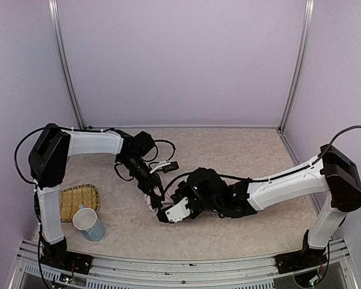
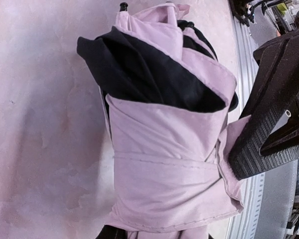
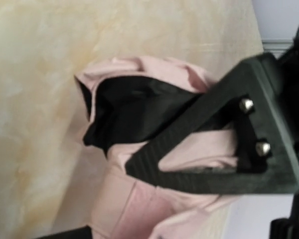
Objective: Put away the umbrella
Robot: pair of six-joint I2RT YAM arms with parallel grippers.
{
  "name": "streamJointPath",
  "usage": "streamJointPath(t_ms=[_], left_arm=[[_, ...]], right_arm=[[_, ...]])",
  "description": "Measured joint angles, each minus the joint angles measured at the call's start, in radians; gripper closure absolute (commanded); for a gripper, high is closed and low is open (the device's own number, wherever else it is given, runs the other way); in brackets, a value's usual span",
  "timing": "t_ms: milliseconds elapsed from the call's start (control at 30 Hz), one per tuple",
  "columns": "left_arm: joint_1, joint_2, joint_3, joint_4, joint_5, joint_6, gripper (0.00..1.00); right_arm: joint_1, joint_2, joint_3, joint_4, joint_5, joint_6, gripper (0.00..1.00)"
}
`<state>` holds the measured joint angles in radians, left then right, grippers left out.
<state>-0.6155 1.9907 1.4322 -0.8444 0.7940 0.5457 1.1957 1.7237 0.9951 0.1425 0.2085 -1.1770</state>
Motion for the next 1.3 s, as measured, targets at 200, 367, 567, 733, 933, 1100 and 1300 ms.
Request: streamJointPath(t_ms=[200,367,567,733,933,1100,1300], left_arm=[[0.02,0.229,0.138,-0.042,0.027,0.087,1.0],[0.046,0.249,0.16,-0.051,0.042,0.116,1.0],[0.054,0.251,0.162,-0.055,0.034,0.14,1.0],[0.057,0.259,0.171,-0.059,0.042,0.145,1.0],[0.083,0.264,0.181,-0.039,0.037,0.144,1.0],[0.086,0.264,0.181,-0.037,0.035,0.143,1.0],[0.085,0.264,0.18,-0.036,0.034,0.143,1.0]], right_arm=[[-0.051,0.157,-0.046,0.178,-0.01,-0.051,1.0],[-0.067,0.19,-0.07,0.301,-0.013,-0.068,1.0],[-0.067,0.226,-0.083,0.393,-0.002,-0.078,0.95],[-0.068,0.23,-0.118,0.404,-0.048,-0.079,0.93],[-0.069,0.251,-0.151,0.391,-0.087,-0.066,0.94],[-0.068,0.245,-0.161,0.397,-0.089,-0.023,0.93],[-0.074,0.079,-0.177,0.279,-0.148,0.217,0.9]])
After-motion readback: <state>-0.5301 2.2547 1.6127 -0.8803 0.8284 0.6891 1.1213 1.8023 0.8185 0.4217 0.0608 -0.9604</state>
